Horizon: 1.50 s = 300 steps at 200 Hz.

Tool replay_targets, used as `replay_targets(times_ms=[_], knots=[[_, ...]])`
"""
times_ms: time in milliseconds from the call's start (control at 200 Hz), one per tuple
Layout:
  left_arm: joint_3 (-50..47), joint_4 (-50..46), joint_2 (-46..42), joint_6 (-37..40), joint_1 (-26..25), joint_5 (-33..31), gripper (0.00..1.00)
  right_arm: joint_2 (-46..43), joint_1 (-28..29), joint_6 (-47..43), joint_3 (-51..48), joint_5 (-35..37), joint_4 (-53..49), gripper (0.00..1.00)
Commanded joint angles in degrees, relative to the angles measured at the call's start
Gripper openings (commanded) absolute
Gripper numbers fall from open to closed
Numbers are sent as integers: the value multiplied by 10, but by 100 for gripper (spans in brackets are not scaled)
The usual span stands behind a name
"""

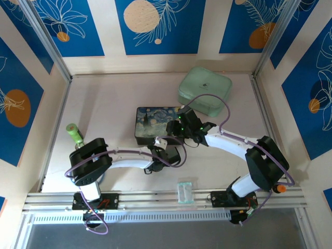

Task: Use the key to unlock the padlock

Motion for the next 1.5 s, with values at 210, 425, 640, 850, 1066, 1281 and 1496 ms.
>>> replay_targets(times_ms=[210, 425, 640, 850, 1066, 1281, 1496], knots=[[-29, 75, -70, 30, -7, 35, 34, 25, 3, 9, -53, -26, -55, 45], [-32, 64, -134, 40, -2, 35, 37, -20, 3, -24, -60, -32, -32, 47], [-46, 75, -217, 38, 21, 47, 100, -80, 9, -52, -47, -18, -44, 91], [-95, 128, -333, 20, 84, 119, 100, -162, 51, -54, -55, 24, -93, 99], [-151, 177, -399, 9, 187, 231, 100, -207, 123, -35, -112, 3, -38, 90], [-170, 191, -407, 15, 219, 249, 100, -99, 171, 8, -113, 32, 30, 82], [-187, 204, -401, 5, 235, 275, 100, 19, 183, 26, -90, 38, 113, 65]])
